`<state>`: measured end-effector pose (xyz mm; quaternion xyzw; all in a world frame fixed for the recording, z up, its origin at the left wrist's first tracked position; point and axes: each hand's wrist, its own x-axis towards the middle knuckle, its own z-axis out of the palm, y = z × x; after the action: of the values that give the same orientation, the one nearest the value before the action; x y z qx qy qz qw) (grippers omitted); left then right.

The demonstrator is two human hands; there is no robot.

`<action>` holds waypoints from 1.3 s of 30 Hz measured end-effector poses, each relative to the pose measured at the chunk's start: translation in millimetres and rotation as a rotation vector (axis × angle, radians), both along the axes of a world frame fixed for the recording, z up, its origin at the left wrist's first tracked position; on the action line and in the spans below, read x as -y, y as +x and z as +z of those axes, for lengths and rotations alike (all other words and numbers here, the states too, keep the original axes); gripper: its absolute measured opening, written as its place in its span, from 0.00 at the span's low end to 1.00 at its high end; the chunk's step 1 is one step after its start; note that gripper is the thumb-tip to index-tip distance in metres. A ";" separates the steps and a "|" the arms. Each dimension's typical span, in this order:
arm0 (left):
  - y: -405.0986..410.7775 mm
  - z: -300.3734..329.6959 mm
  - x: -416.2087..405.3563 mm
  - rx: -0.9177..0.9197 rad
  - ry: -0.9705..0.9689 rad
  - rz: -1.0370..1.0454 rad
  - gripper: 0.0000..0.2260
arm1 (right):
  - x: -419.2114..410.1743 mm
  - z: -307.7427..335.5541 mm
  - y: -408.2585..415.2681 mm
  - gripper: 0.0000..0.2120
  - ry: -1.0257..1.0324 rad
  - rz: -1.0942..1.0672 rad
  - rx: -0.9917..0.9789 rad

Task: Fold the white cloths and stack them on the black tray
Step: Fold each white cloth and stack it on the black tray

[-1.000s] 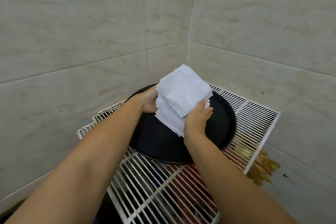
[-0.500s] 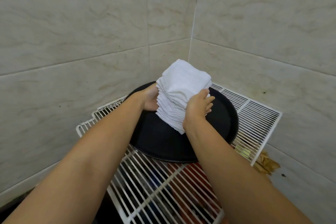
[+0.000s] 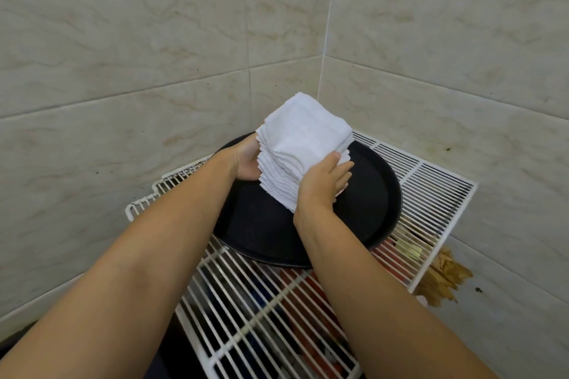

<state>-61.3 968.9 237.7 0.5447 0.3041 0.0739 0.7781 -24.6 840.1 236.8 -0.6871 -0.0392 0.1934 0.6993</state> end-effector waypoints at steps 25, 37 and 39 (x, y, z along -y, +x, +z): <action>21.5 16.7 96.8 0.155 0.090 0.828 0.28 | -38.1 49.1 142.8 0.16 -0.080 1.377 0.074; 17.8 33.8 91.9 -0.015 -0.135 0.901 0.19 | -39.3 36.9 140.3 0.09 0.015 1.375 -0.119; 18.8 36.2 100.2 0.018 -0.155 0.930 0.14 | -37.2 37.6 142.3 0.10 0.013 1.372 -0.128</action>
<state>-42.5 868.7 273.9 0.2903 0.5138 0.3961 0.7034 117.7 877.3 274.5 -0.4898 -0.4250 0.6325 0.4236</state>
